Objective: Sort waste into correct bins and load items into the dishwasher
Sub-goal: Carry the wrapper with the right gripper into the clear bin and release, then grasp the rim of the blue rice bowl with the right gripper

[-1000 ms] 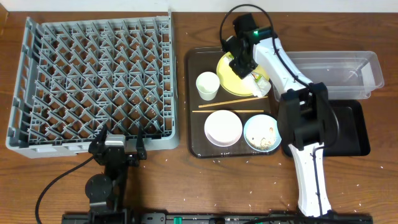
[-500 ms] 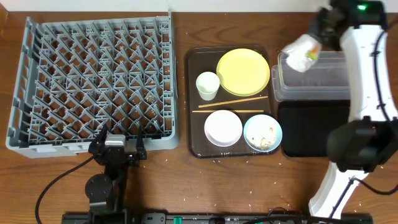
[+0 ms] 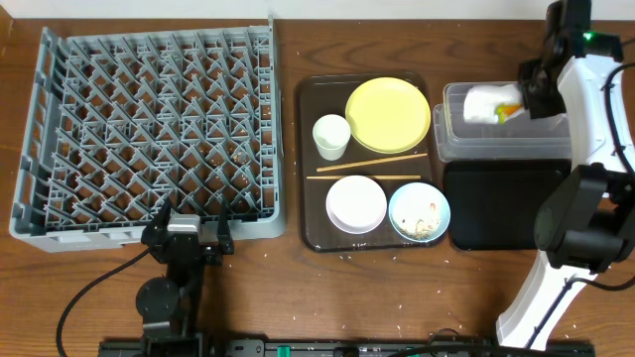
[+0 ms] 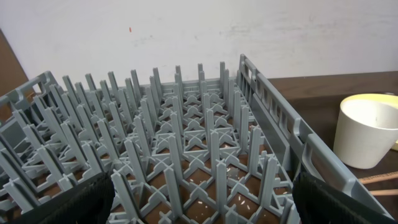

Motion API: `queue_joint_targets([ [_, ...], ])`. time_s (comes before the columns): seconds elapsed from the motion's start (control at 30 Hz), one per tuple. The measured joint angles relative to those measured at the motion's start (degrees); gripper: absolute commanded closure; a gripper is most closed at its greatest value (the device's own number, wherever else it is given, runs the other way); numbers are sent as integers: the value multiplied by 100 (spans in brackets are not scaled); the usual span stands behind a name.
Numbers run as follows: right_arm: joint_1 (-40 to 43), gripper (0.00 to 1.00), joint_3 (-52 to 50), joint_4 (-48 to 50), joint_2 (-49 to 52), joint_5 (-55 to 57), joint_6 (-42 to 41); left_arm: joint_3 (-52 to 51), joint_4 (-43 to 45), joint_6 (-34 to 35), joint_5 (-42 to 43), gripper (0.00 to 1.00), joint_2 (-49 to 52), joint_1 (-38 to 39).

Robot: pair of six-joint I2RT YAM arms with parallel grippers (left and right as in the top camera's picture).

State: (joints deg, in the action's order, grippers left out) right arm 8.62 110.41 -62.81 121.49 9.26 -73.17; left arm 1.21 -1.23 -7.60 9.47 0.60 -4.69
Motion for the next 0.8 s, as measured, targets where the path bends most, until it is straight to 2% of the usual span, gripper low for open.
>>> queue_joint_targets([
  [0.03, 0, 30, -39, -7, 0, 0, -9, 0, 0, 0, 0, 8, 0, 0],
  [0.1, 0, 15, -39, 7, 0, 0, 109, 0, 0, 0, 0, 7, 0, 0],
  [0.2, 4, 1, -35, 24, -28, 2, 490, 0, 2, 0, 0, 8, 0, 0],
  [0.33, 4, 1, -33, 26, -245, 2, 1196, 0, 2, 0, 0, 8, 0, 0],
  [0.57, -116, 2, 28, -118, -1486, -275, 3209, 0, 2, 0, 0, 8, 0, 0],
  [0.8, -1093, 9, 131, -1051, -1862, -879, 4677, 0, 0, 0, 2, 7, 0, 0],
])
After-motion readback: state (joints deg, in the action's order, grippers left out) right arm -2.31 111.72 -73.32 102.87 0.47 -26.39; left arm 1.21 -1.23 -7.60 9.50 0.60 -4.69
